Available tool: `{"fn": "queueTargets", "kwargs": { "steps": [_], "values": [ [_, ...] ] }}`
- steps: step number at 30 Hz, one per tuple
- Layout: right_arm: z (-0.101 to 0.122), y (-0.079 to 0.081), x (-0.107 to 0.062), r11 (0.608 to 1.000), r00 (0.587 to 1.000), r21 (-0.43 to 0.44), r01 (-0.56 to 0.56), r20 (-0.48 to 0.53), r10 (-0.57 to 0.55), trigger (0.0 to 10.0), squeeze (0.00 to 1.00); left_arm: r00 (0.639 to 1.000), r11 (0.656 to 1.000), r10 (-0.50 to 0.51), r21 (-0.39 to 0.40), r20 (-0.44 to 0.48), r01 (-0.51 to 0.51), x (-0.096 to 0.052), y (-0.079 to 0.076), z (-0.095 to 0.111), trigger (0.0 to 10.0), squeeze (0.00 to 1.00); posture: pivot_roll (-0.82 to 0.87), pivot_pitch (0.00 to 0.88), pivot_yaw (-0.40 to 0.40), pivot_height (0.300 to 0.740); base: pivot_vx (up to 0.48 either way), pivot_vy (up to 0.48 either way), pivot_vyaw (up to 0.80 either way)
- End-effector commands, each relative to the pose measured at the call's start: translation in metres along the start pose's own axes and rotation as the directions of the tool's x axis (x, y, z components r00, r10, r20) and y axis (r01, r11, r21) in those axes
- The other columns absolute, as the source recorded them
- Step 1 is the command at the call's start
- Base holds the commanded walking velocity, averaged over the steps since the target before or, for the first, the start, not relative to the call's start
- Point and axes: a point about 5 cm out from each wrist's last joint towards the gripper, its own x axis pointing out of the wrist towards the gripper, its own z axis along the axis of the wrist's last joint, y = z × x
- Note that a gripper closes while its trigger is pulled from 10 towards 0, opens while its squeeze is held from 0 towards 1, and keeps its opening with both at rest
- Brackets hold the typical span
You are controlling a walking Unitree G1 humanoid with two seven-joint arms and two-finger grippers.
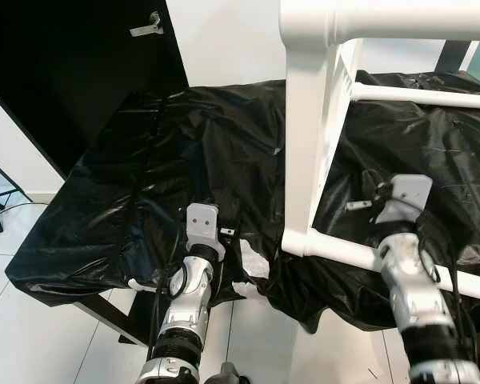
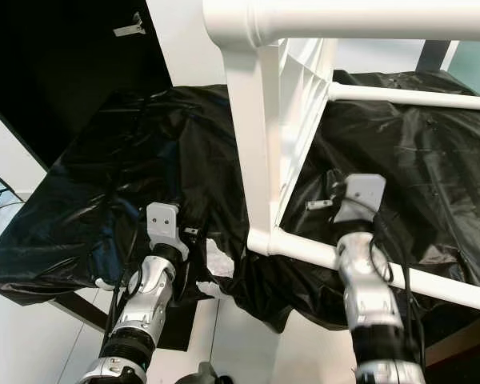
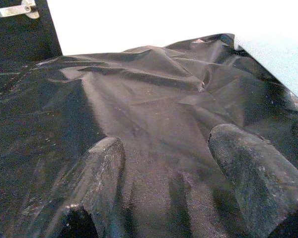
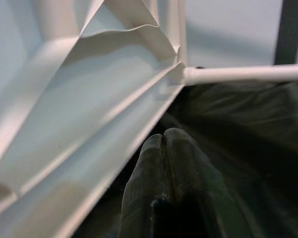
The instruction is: Building children table
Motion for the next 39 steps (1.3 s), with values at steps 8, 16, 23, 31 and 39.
{"fn": "queueTargets", "kwargs": {
  "steps": [8,16,23,31,39],
  "values": [
    [-0.021,-0.006,-0.018,0.993,0.992,-0.096,0.074,-0.100,-0.083,10.0,0.00,0.977,0.974,-0.156,-0.143,0.145,0.177,-0.008,-0.013,0.022,10.0,0.00,0.11,0.000,0.086,0.740,0.000,0.000,0.00],
    [-0.008,0.000,0.025,0.989,0.996,-0.135,0.058,-0.065,-0.068,10.0,0.00,0.896,0.891,-0.393,-0.157,0.205,0.427,-0.033,-0.027,0.033,10.0,1.00,0.14,0.000,0.054,0.740,0.000,0.000,0.00],
    [-0.009,0.002,0.042,0.986,0.996,-0.167,0.012,-0.080,-0.026,10.0,0.00,0.744,0.726,-0.593,-0.197,0.308,0.659,-0.047,-0.053,0.066,10.0,1.00,0.16,0.000,0.027,0.740,0.000,0.000,0.00],
    [-0.011,0.021,0.062,0.976,0.984,-0.183,-0.120,-0.151,0.093,10.0,0.00,0.654,0.664,-0.705,-0.068,0.274,0.744,-0.033,-0.068,0.077,10.0,0.00,0.15,0.000,0.035,0.740,0.000,0.000,0.00],
    [-0.001,0.047,0.084,0.952,0.968,-0.226,-0.205,-0.192,0.162,10.0,0.00,0.668,0.671,-0.711,-0.074,0.220,0.738,-0.026,-0.075,0.078,10.0,0.00,0.16,0.000,0.036,0.740,0.000,0.000,0.00]
  ]
}}
